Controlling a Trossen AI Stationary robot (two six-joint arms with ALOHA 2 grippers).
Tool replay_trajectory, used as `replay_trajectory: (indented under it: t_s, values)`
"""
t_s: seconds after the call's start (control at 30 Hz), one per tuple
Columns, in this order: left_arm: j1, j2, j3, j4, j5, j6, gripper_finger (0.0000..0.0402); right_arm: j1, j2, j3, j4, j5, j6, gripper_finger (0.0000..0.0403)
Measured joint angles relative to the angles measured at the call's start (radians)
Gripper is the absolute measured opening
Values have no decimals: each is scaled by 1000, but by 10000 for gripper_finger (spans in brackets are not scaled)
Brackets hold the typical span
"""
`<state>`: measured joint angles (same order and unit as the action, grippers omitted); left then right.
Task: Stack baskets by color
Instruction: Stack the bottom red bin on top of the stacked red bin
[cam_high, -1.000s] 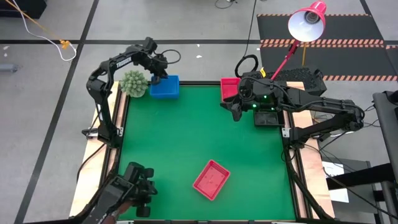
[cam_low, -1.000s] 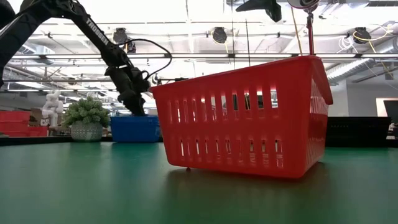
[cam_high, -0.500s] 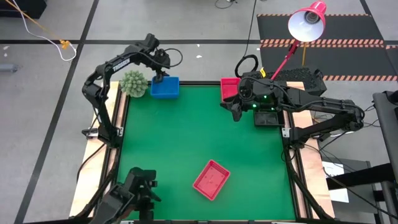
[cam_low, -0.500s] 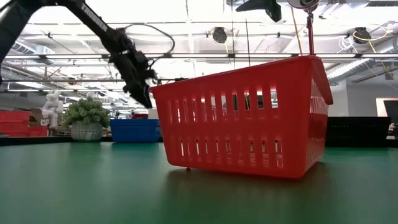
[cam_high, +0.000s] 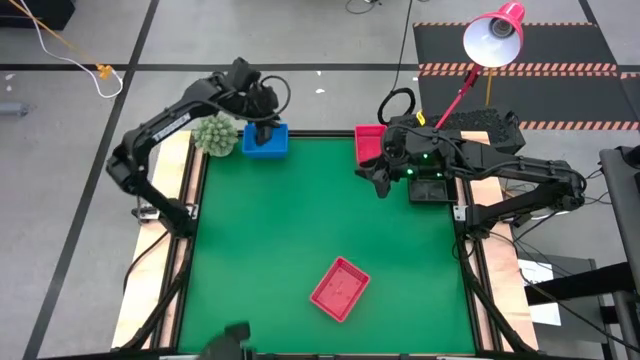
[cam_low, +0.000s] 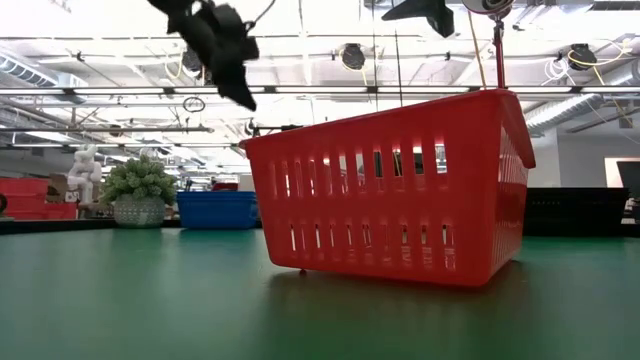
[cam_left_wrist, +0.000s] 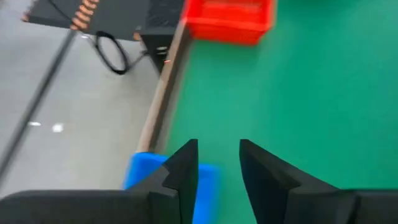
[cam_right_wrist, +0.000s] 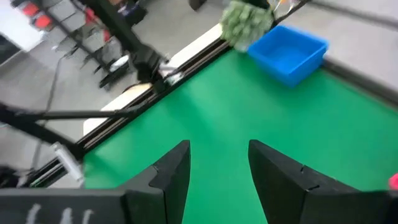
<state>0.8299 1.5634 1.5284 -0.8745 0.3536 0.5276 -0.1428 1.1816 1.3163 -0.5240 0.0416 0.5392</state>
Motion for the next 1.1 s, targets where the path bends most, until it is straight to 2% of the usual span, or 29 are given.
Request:
replay_trajectory:
  t_s: [0.27,0.4,0.63,0.73,0.83,0.97,1.1]
  values:
    - [-294,-108,1,-81,-66,-308,94,21,0,0,-68,-172,113,155]
    - [-477,-132,1,-82,-160,-451,93,81,-1,0,-96,-176,130,155]
    - [-808,-137,1,-56,-378,-607,93,205,-3,0,-110,-167,178,155]
    - [-927,-130,1,-19,-461,-692,95,262,-3,0,-110,-120,198,155]
    - [-1032,-120,1,30,-538,-760,116,319,-3,0,-111,-58,206,155]
    - [-1145,-99,1,51,-646,-867,169,382,-3,0,-110,10,210,155]
    - [-1222,-55,2,74,-679,-932,224,428,-3,0,-110,61,223,155]
